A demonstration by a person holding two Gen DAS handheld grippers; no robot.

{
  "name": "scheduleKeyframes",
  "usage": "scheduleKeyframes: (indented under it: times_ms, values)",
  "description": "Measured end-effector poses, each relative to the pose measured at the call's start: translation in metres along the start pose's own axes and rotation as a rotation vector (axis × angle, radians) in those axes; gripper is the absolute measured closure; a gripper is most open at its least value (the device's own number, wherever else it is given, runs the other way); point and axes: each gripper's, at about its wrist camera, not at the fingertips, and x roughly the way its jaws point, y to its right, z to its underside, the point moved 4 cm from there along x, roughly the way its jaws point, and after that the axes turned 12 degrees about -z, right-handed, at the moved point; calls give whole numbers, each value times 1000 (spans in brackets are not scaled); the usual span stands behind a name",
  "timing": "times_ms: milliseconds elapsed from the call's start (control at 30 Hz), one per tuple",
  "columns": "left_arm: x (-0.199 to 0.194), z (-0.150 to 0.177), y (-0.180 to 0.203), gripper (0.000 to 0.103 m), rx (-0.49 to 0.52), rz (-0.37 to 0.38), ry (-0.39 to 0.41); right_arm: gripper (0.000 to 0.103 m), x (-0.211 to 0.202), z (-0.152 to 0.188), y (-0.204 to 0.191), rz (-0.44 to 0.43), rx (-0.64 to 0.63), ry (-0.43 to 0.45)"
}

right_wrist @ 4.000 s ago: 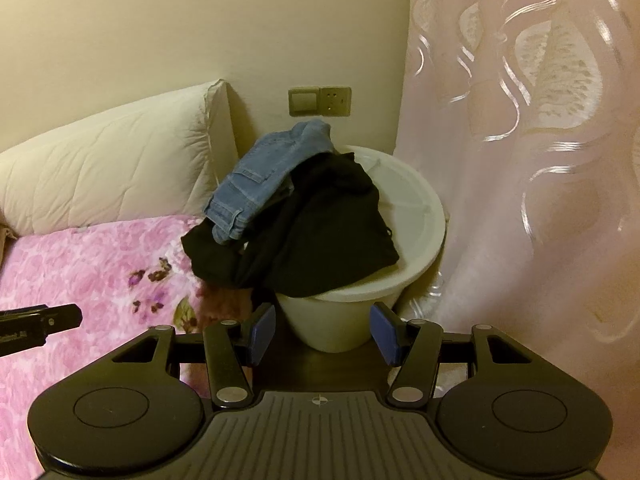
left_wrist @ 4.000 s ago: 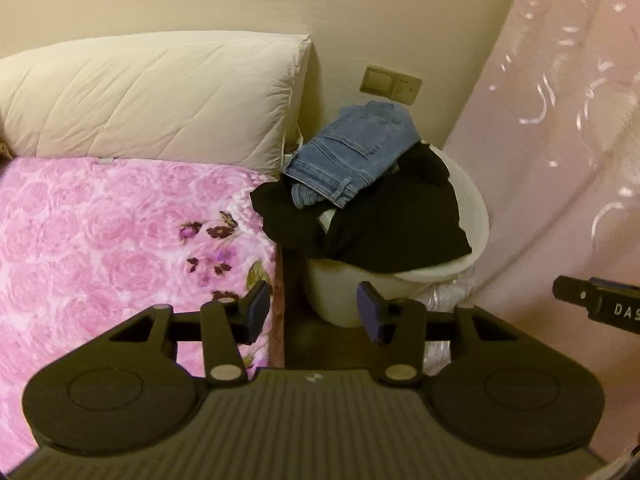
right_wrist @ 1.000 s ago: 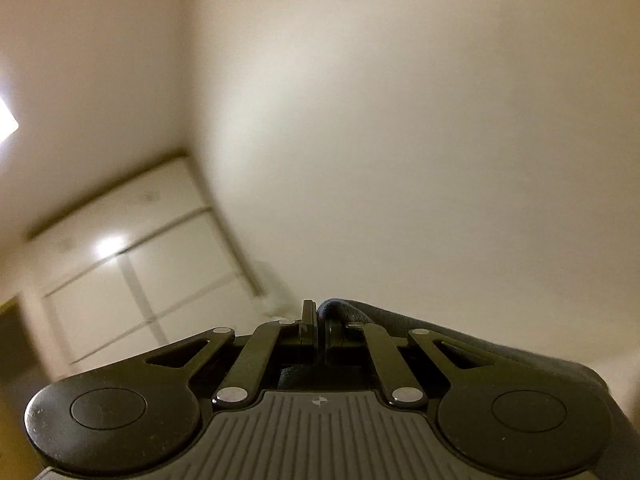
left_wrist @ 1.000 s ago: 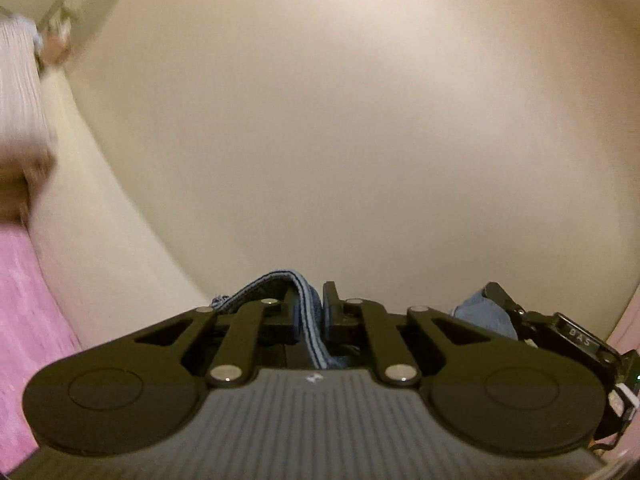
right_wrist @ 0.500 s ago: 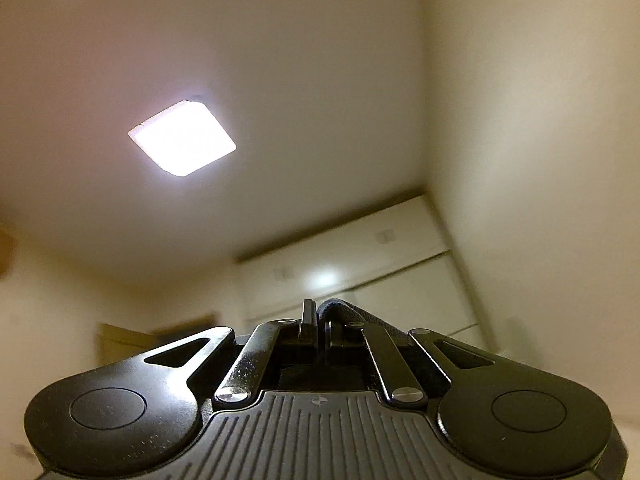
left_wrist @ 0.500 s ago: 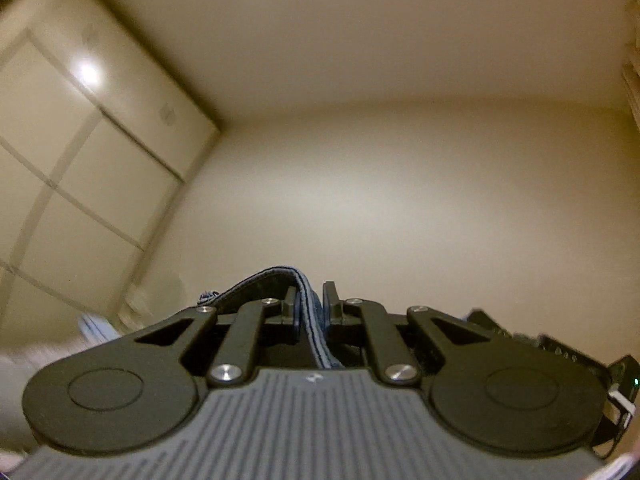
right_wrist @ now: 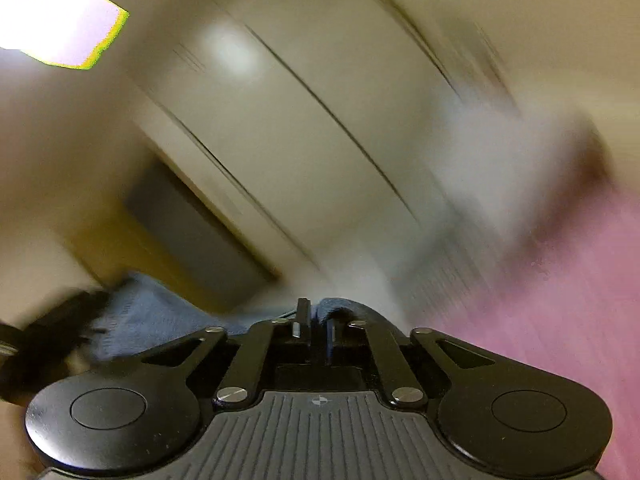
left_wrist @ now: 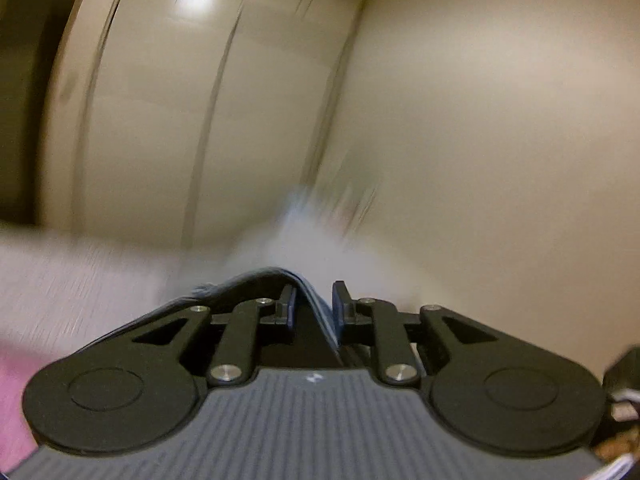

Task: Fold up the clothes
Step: 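Lift the jeans with both grippers and carry them to the bed, then release the jeans onto the pink bed with both grippers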

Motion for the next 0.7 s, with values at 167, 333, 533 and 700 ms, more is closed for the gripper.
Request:
scheduleKeyframes:
  times_ms: [167,333,533,700]
  values:
    - [26,172,-58,91,18,-292,-313,94,46,104,97,226,80,-302]
    - [-68,292,-125,91,-169,-388,-491,93,42,191,96,160,-91,-429]
    - [-140,378,-93,91,-160,-529,-553,92,5,274,49,138,-401,-507]
    - [-172,419,-60,87,-140,-552,-550,91,-40,327,36,165,-531,-567]
